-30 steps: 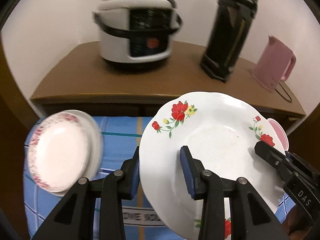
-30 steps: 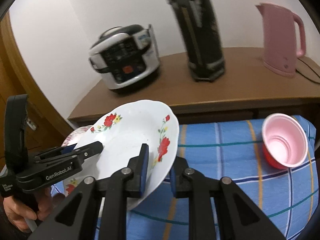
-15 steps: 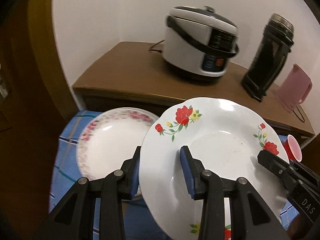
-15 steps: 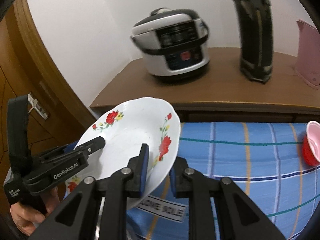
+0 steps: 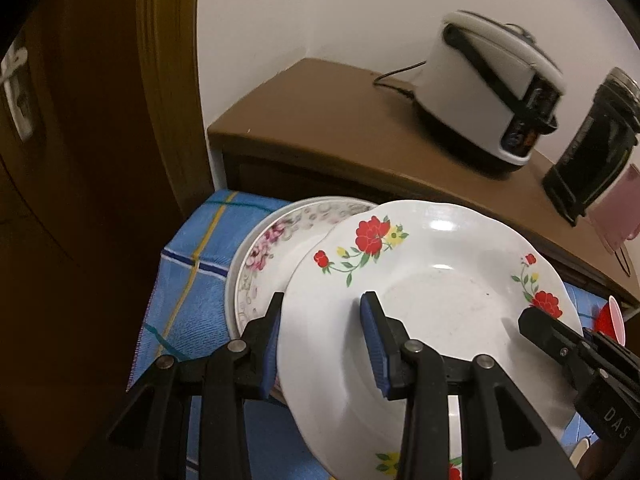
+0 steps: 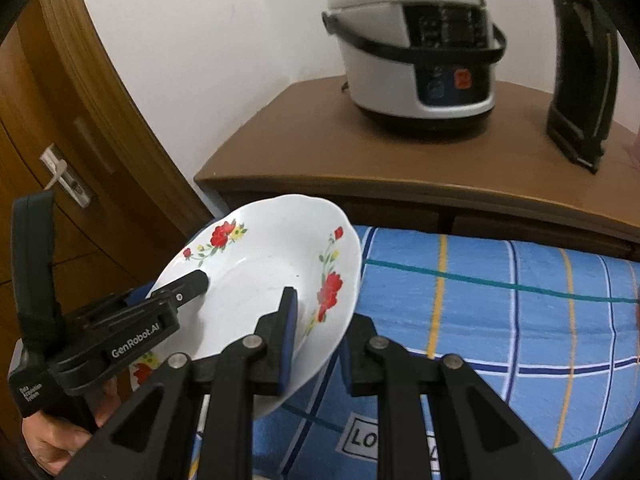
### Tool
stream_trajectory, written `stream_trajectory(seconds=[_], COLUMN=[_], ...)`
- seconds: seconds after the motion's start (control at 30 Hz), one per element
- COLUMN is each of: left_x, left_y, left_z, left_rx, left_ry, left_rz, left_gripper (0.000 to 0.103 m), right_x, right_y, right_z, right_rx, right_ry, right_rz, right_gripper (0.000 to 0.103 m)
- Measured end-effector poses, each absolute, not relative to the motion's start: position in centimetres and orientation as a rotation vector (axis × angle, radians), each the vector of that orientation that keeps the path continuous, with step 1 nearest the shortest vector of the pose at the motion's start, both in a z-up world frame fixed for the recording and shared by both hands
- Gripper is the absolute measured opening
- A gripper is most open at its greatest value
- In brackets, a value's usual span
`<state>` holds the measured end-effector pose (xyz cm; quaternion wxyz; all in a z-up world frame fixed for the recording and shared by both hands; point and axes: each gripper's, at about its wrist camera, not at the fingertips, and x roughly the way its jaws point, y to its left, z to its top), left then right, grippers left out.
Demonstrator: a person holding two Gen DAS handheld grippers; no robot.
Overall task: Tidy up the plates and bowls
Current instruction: 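Lower the red-flower plate onto the floral-rim plate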
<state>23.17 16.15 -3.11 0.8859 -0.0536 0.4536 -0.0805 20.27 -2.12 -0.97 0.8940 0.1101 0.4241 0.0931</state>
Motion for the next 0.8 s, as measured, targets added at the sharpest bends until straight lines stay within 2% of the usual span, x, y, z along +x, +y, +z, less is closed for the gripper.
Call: stream_trajectory(seconds=[0.8], left_x=[25.4], left_y=[16.4], left_z=[-6.5], left_rx=[-0.053], left_ry=[0.963], left_rz=[-0.097], left_gripper=[0.040], right_x=[25.0], right_y=[0.7], right_z=[-5.6], right_rx=[0.154], right_ry=[0.997], right_rz=[0.173], right_gripper=[0.020])
